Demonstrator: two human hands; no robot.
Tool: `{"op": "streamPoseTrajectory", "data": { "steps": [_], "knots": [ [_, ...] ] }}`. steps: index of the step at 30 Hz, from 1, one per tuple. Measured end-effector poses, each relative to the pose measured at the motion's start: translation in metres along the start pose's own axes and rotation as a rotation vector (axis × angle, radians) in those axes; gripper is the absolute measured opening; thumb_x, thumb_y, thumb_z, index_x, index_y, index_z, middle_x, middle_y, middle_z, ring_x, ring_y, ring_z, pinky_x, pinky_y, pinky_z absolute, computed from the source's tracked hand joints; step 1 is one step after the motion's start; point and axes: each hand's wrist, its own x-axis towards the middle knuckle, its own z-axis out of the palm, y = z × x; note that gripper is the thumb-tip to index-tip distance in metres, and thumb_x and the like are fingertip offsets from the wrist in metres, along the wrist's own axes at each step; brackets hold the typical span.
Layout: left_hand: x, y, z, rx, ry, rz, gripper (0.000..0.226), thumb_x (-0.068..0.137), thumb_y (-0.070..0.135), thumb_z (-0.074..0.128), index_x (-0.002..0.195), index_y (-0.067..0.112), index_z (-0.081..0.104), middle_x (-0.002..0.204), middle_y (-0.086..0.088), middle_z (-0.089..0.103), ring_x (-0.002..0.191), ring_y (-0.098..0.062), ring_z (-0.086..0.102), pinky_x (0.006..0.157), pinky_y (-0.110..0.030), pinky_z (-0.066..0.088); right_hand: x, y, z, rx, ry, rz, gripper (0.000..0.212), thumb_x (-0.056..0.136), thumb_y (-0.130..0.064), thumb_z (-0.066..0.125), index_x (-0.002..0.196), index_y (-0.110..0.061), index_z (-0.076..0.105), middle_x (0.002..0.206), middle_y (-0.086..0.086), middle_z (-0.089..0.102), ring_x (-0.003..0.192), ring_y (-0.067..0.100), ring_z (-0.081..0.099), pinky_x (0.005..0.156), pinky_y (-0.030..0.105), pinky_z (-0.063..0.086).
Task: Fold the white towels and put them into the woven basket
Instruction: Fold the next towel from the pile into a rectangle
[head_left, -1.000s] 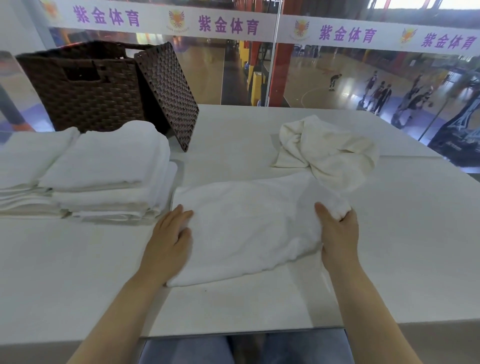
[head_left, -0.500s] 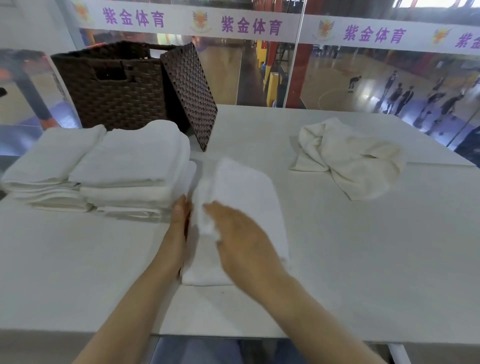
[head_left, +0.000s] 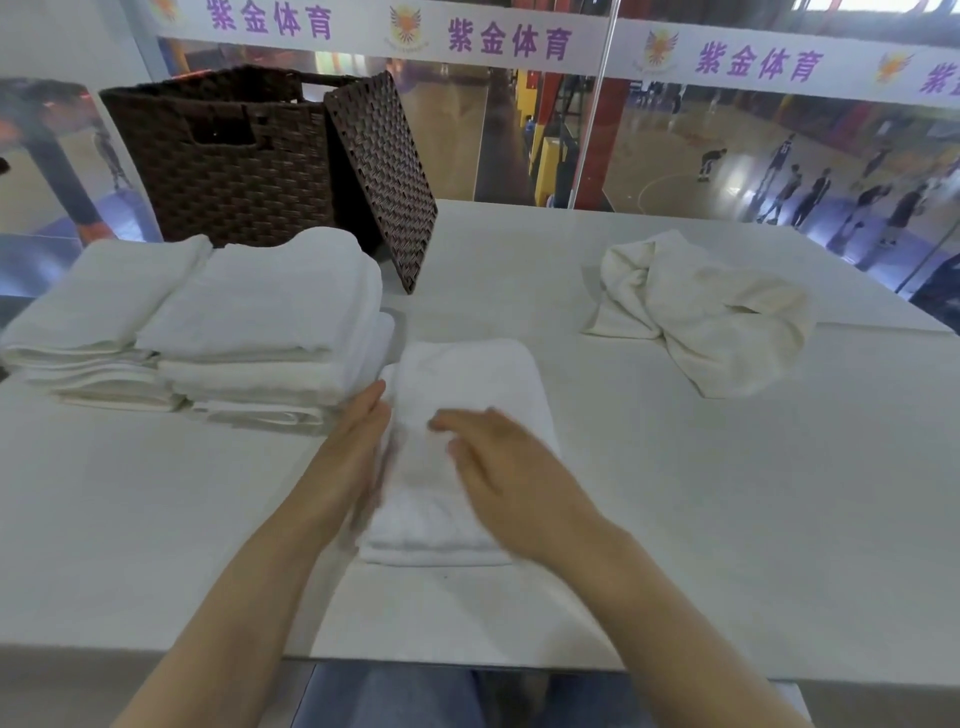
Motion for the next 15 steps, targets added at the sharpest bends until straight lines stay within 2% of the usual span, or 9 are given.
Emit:
{"op": "streamPoseTrajectory", "data": {
  "steps": [1, 2, 5, 7, 10, 12, 13, 15],
  "knots": [
    [-0.002, 0.007, 0.004, 0.076, 0.025, 0.018, 0.049, 0.098, 0.047, 0.044, 0.146, 0.040, 0.038, 0.151, 0.023, 0.033, 0.139, 0.000, 0.031, 0.118, -0.031, 0.021, 0.003, 0.010, -0.007, -0.085, 0.069, 0.026, 0.036, 0.103, -0.019, 0.041, 0.137, -0.017, 0.052, 0.141, 0.001, 0.054, 0.129, 0.019, 0.044, 0.116, 0.028, 0.023],
    [-0.004, 0.011, 0.010, 0.173, 0.041, 0.057, 0.045, 0.102, 0.041, 0.041, 0.147, 0.040, 0.036, 0.150, 0.025, 0.030, 0.139, 0.002, 0.027, 0.116, -0.026, 0.019, 0.005, 0.020, -0.010, -0.182, 0.069, 0.062, 0.039, 0.103, -0.024, 0.040, 0.141, -0.018, 0.047, 0.147, 0.001, 0.048, 0.136, 0.019, 0.039, 0.117, 0.030, 0.018],
    [-0.007, 0.015, 0.027, 0.493, -0.014, 0.179, 0.044, 0.103, 0.038, 0.037, 0.147, 0.039, 0.033, 0.158, 0.020, 0.016, 0.146, -0.002, 0.011, 0.118, -0.025, 0.009, -0.001, 0.042, 0.012, -0.464, -0.173, 0.162, 0.059, 0.102, -0.049, 0.024, 0.155, -0.023, 0.019, 0.164, 0.000, 0.012, 0.151, 0.021, 0.006, 0.121, 0.039, 0.000],
    [-0.006, 0.006, 0.033, 0.741, -0.081, 0.166, 0.050, 0.101, 0.049, 0.032, 0.150, 0.037, 0.029, 0.162, 0.012, 0.006, 0.149, -0.008, 0.000, 0.118, -0.028, 0.002, -0.007, 0.046, 0.027, -0.547, -0.231, 0.165, 0.071, 0.095, -0.059, 0.006, 0.156, -0.025, 0.010, 0.165, 0.000, 0.000, 0.151, 0.021, -0.005, 0.120, 0.043, -0.007],
    [-0.006, -0.008, 0.034, 0.963, -0.089, 0.194, 0.084, 0.077, 0.073, 0.010, 0.152, 0.038, 0.020, 0.164, 0.008, -0.002, 0.149, -0.012, -0.008, 0.118, -0.029, -0.003, -0.004, 0.050, 0.031, -0.534, -0.236, 0.164, 0.086, 0.081, -0.064, -0.009, 0.156, -0.025, 0.007, 0.165, 0.000, -0.004, 0.151, 0.021, -0.010, 0.120, 0.044, -0.010],
    [-0.006, -0.011, 0.033, 0.974, -0.090, 0.199, 0.090, 0.070, 0.075, 0.007, 0.153, 0.040, 0.018, 0.163, 0.009, -0.004, 0.149, -0.010, -0.010, 0.119, -0.029, -0.003, -0.002, 0.056, 0.028, -0.501, -0.232, 0.138, 0.083, 0.084, -0.064, -0.003, 0.156, -0.025, 0.010, 0.165, -0.001, -0.004, 0.151, 0.020, -0.009, 0.120, 0.043, -0.010],
    [-0.006, -0.011, 0.032, 0.955, -0.100, 0.197, 0.089, 0.071, 0.075, 0.010, 0.153, 0.040, 0.018, 0.163, 0.009, -0.004, 0.149, -0.009, -0.011, 0.118, -0.029, -0.003, -0.003, 0.059, 0.026, -0.426, -0.198, 0.136, 0.074, 0.091, -0.062, 0.009, 0.155, -0.026, 0.018, 0.165, -0.003, 0.001, 0.151, 0.017, -0.006, 0.121, 0.039, -0.008],
    [-0.008, -0.011, 0.032, 0.889, -0.096, 0.176, 0.077, 0.082, 0.073, 0.029, 0.152, 0.040, 0.022, 0.163, 0.011, -0.003, 0.148, -0.009, -0.011, 0.118, -0.028, -0.003, -0.012, 0.068, 0.027, -0.132, -0.007, 0.188, 0.048, 0.100, -0.044, 0.038, 0.145, -0.030, 0.042, 0.162, -0.010, 0.015, 0.149, 0.009, 0.006, 0.121, 0.027, 0.000]
  ]
}}
